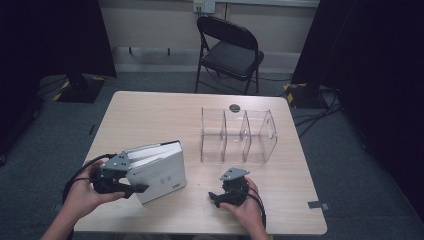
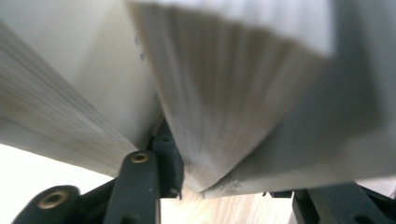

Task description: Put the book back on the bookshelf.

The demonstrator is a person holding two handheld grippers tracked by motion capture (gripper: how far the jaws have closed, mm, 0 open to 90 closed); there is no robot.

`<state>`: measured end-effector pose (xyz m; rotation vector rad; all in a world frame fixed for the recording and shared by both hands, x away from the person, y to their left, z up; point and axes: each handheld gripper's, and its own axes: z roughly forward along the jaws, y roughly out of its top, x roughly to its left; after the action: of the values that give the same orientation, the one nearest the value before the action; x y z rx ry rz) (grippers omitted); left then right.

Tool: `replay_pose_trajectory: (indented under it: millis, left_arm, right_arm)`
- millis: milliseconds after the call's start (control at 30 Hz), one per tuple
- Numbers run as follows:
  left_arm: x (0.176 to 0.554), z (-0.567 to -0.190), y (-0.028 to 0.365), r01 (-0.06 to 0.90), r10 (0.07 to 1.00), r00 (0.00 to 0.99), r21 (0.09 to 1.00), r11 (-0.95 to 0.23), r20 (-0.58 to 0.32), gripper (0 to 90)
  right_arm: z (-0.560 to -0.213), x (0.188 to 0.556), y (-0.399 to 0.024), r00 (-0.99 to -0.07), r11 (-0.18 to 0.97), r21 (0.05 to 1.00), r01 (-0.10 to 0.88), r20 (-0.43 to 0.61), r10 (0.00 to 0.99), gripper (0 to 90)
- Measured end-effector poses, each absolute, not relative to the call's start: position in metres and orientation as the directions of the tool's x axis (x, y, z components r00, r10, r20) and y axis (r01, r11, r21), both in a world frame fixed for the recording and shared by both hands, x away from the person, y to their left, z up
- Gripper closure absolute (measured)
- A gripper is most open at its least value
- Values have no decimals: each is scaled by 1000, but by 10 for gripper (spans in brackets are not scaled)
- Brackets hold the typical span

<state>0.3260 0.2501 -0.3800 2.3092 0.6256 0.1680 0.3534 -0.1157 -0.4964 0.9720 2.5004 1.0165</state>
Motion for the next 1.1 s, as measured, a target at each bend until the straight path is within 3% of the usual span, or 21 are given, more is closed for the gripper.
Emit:
replay_pose_trajectory:
  millis: [667, 1100]
  left_arm:
    - [325, -382, 252, 417, 492, 865, 692, -590, -103, 378]
    - [324, -381, 258, 419, 503, 859, 694, -586, -93, 349]
  right_arm:
    - [-462, 359, -87, -853, 625, 684, 377, -7, 522, 180]
    - [-447, 364, -72, -887, 663, 666, 340, -6, 461, 192]
